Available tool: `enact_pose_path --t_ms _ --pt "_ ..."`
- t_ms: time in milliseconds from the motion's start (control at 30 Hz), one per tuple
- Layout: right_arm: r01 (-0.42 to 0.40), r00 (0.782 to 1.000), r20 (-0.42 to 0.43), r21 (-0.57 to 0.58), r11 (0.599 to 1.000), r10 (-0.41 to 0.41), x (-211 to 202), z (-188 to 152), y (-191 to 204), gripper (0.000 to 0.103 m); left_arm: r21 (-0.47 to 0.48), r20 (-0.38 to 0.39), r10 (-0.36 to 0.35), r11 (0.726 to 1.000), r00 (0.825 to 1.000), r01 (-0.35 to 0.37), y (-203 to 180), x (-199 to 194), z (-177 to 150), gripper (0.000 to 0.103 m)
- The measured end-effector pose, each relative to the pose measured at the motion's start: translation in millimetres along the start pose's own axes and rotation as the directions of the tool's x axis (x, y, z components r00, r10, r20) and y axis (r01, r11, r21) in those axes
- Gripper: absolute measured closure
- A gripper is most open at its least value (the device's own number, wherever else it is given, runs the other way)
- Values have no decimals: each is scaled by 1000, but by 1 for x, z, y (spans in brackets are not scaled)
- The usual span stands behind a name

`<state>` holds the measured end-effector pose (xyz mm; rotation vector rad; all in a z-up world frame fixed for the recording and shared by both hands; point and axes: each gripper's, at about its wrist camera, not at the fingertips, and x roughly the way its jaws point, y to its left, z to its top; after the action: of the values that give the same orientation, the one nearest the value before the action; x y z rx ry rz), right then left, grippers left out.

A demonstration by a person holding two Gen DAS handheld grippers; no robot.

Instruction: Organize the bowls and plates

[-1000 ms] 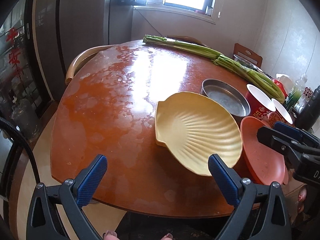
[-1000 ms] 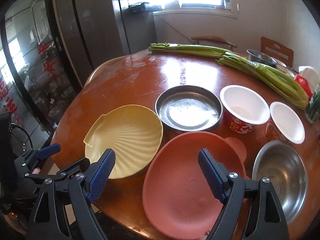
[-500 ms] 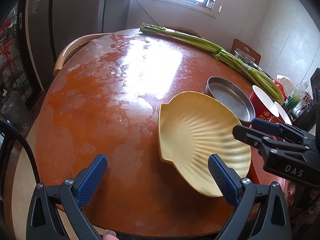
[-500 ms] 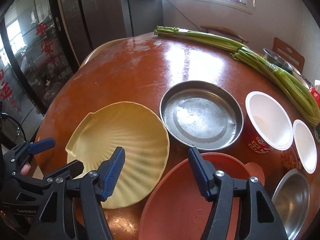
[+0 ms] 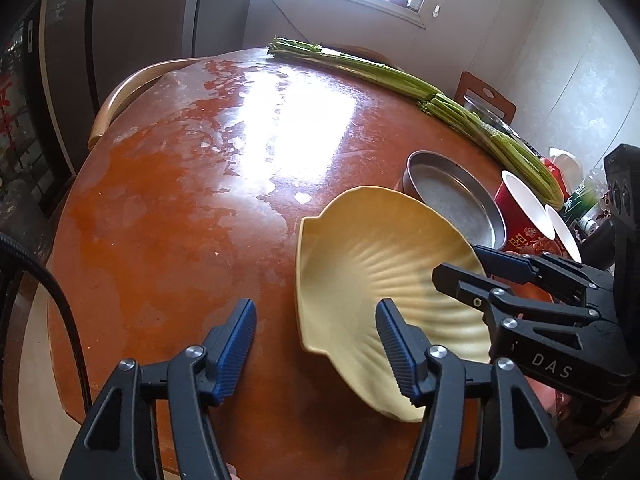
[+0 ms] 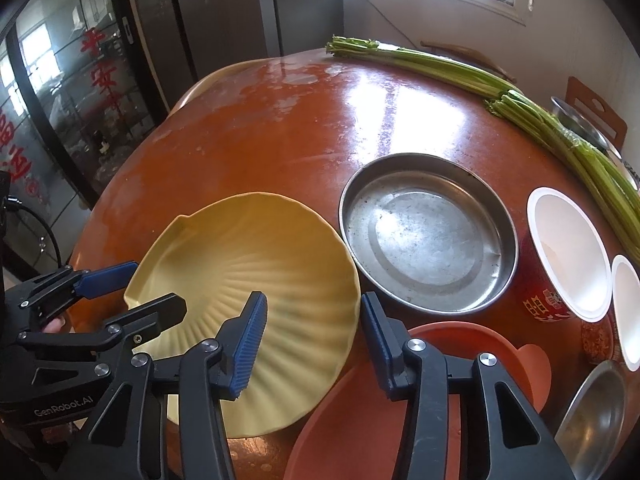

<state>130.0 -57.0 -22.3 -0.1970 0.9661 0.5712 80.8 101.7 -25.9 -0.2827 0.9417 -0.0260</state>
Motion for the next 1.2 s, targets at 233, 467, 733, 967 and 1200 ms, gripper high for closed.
enact_pose_path --t_ms 233,467,733,967,1200 --pt "-37 999 -1 5 999 37 -3 -1 4 54 0 -12 -25 1000 1000 25 0 4 7 58" --pt "-70 997 24 24 997 69 -11 6 11 54 16 0 6 1000 1000 -6 6 -2 19 58" --pt "-84 995 59 60 995 80 -11 25 19 54 56 44 57 997 997 -60 13 -9 41 58" --pt "-99 994 56 92 991 94 -1 37 20 54 73 39 83 994 996 -86 23 -1 57 58" --pt "-100 995 40 114 988 96 12 41 22 54 77 32 96 992 995 -98 31 13 69 58"
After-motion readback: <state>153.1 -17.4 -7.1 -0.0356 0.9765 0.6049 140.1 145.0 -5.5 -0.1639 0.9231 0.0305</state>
